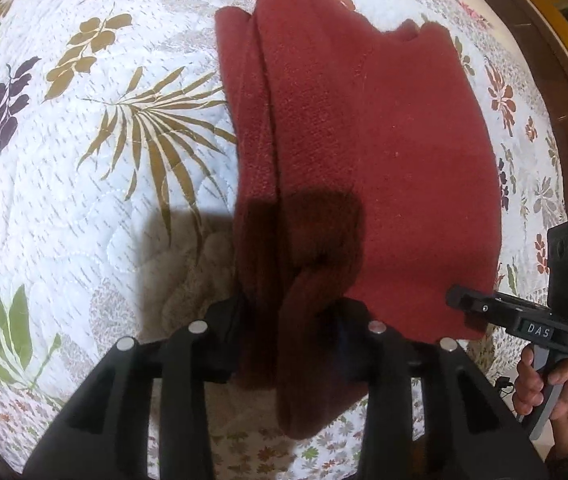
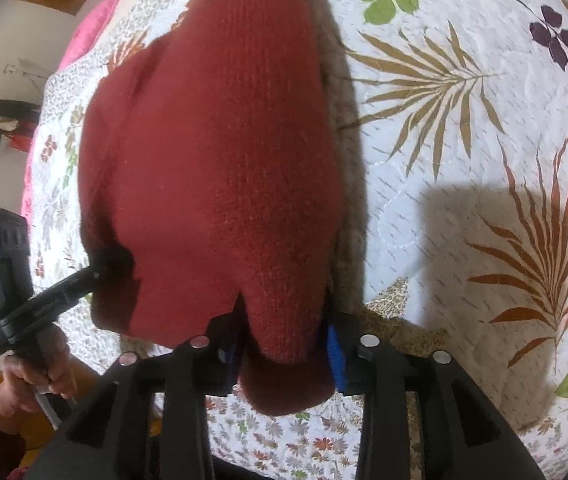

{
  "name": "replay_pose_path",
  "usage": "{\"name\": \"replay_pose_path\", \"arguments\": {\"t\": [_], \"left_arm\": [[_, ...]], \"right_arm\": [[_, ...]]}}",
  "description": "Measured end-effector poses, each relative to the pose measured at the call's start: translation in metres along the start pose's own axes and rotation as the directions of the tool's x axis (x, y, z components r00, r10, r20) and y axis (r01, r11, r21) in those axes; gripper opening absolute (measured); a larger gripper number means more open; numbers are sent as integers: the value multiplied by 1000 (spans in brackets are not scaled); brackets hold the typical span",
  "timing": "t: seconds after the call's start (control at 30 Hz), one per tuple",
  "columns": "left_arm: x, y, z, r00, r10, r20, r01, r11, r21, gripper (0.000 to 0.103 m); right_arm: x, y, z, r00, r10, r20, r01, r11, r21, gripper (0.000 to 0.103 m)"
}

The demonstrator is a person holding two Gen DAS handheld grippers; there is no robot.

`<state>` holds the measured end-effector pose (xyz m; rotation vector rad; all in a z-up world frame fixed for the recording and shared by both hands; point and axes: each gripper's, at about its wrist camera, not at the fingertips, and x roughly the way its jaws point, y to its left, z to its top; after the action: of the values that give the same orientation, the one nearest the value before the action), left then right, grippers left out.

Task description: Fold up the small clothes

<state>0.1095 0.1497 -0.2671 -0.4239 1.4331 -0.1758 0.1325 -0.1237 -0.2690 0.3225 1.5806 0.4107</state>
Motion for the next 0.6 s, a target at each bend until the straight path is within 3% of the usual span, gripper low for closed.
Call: {"name": "replay_pose_path", "arguments": {"t": [0.07,0.1,0.4,0.53,0.6], "left_arm": [[-3,-1,0,1000,11,3,-10,1000,-8,43],[-5,-3,1,1000,29,7,-29,1000,-11,50],[-51,-20,-7,982,183,50,-182,983,-12,78],[-75,-34,-7,964,244,105,-247,969,10,85],[-88,-45,-7,947,287,143,-296,954,44,89]], "right_arm": [[-3,2,-1,1000,-18,5,18,1000,-9,39],[-6,5,-1,999,-31,11,31,999,-16,40],[-53,26,-14,979,-164,125,171,984,-45,86],[-78,36,-20,961,-212,176,223,974,-44,91],[-91,45,-21,949,-235,210,249,967,-45,94]]}}
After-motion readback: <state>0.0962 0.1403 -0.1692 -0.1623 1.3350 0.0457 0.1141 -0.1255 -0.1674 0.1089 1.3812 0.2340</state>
